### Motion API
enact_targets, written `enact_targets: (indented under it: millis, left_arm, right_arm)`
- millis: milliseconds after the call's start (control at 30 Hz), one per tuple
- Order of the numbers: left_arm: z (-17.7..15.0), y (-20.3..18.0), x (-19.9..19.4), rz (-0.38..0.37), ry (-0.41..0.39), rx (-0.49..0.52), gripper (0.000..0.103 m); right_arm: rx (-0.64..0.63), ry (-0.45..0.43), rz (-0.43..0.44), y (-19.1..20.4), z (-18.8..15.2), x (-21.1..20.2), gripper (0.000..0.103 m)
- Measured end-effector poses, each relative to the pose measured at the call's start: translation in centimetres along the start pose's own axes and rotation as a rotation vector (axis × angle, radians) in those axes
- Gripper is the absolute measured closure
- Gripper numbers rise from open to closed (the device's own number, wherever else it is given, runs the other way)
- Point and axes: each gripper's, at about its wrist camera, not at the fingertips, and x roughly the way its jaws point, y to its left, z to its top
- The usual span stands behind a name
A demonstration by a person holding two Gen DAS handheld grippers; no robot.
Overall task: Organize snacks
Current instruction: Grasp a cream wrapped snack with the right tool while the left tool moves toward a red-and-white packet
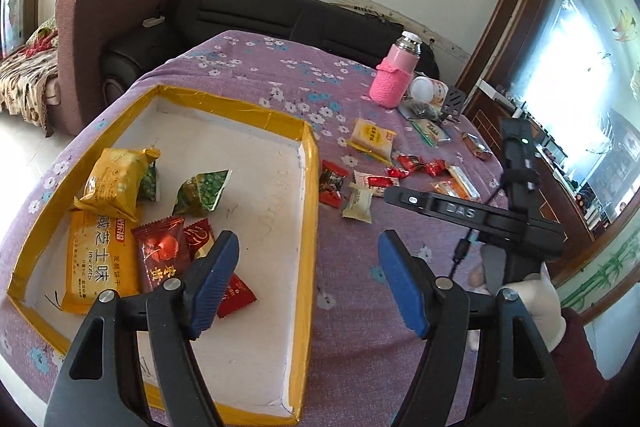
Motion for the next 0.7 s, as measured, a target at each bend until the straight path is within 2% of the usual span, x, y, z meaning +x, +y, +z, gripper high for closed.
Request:
enact_targets:
  millis: [167,267,300,333,367,500,700]
  left_arm:
    - [0.0,1.0,0.7,0.026,0.019,-0.006,0.031]
    - [-0.1,1.0,1.3,0.022,0.029,0.008,0.031]
    - [-0.1,0.9,1.5,0.02,0.03,0.012,0.031]
    - [-0.1,0.7,1.7,0.016,0.033,0.018,0.031]
    - [-0.1,0.5,1.9,0.009,0.037,0.023,0.031]
    - [-0.1,-0.6,2.7,-0.011,0.059,0.054,0.031]
    - [1.0,-4.0,3.9,-0.025,0.085,0.165,0.031]
  right_arm:
    - [-0.064,0.05,-0.074,2.6,0.6,4.2,0.053]
    - [-0.072,0.061,-0.086,2.7,0.2,5.4,0.056]
    - [-0.081,0.049,-0.095,2.7,0.1,5.3,0.063]
    - [-0.089,0.049,-0.115,2.7,0.0,5.2,0.075]
    - [-0.096,0.044,-0.134,2.6,-0.1,5.1,0.083]
    - [-0.084,0.037,-0.123,1.3,-0.5,4.0,0.085]
    - [-0.053,-0.027,-0.125,-2.9,-2.4,-0.6,0.084]
